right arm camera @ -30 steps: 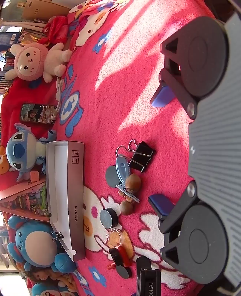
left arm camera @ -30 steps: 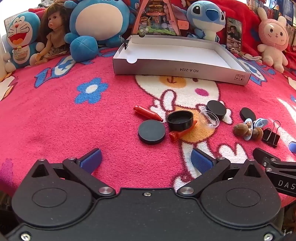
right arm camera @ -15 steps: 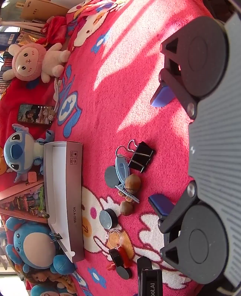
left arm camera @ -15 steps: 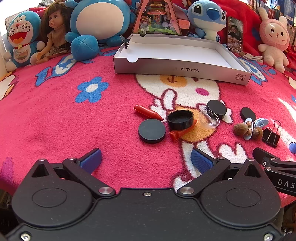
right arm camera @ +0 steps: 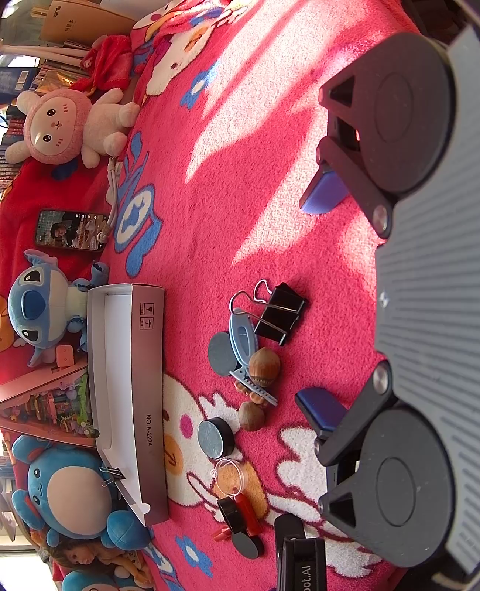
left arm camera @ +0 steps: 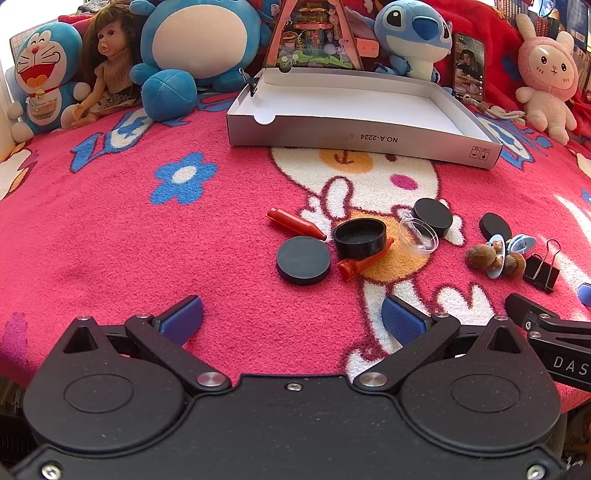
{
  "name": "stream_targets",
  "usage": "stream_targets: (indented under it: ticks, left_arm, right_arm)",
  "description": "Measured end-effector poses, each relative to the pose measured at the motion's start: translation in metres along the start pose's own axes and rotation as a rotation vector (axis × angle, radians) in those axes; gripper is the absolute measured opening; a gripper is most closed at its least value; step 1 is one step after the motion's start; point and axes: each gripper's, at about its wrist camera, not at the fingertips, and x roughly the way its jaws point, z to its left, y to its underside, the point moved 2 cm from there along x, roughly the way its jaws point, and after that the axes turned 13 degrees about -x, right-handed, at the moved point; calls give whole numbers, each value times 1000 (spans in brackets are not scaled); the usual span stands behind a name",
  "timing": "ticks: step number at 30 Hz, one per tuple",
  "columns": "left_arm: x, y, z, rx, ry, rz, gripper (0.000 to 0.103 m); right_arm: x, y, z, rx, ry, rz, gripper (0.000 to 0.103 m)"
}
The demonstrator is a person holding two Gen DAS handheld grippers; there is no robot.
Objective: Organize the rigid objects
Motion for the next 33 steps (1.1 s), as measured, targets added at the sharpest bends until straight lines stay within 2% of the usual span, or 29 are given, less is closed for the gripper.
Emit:
stream_targets:
  ticks: [33]
  left_arm:
    - [-3, 0, 2, 15, 16, 9, 103]
  right_arm:
    - [-2, 3, -1, 6, 6, -21, 103]
